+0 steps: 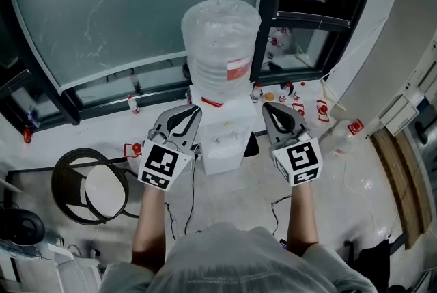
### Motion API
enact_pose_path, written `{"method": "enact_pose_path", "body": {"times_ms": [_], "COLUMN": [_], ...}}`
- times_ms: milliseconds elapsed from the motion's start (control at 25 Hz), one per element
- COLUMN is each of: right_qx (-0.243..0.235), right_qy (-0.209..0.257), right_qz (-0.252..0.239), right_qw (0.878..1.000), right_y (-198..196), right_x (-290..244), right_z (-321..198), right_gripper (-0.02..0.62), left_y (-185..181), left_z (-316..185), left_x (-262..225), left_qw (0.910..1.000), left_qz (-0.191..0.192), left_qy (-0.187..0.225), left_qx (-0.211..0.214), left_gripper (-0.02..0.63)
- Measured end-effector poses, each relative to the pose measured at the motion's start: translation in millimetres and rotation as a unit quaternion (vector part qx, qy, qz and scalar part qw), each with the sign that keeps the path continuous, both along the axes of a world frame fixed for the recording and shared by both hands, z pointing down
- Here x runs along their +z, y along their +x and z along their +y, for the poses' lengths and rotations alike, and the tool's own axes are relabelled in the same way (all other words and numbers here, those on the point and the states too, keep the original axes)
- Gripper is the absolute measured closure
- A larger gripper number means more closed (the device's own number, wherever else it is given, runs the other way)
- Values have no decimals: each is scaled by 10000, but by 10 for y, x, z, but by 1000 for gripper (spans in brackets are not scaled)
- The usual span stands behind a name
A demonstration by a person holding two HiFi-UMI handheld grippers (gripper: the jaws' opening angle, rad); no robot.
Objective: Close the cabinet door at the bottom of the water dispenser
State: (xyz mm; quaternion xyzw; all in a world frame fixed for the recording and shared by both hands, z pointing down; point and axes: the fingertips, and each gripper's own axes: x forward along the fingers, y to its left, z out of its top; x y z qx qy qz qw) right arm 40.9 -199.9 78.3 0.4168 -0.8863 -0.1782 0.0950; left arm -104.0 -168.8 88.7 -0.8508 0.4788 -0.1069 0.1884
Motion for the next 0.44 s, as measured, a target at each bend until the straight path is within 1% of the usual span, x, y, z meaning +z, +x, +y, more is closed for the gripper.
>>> {"method": "enact_pose_path", "body": {"times_ms": [160, 440], "right_qx": [28, 57], "right_qy": [50, 4], "right_qz": [-40, -6], "right_qw": [10000, 10000], "right_y": [29, 64], "right_x": [-18, 31], "right_z": [2, -7], "right_gripper": [568, 568], "left_y": [-20, -41], "left_z": [2, -5], "left_x": [2, 36], "left_qw": [10000, 9999], "left_qz": [16, 7], "left_qy": [-5, -53], "left_qx": [-48, -97], "left_gripper": [577, 577]}}
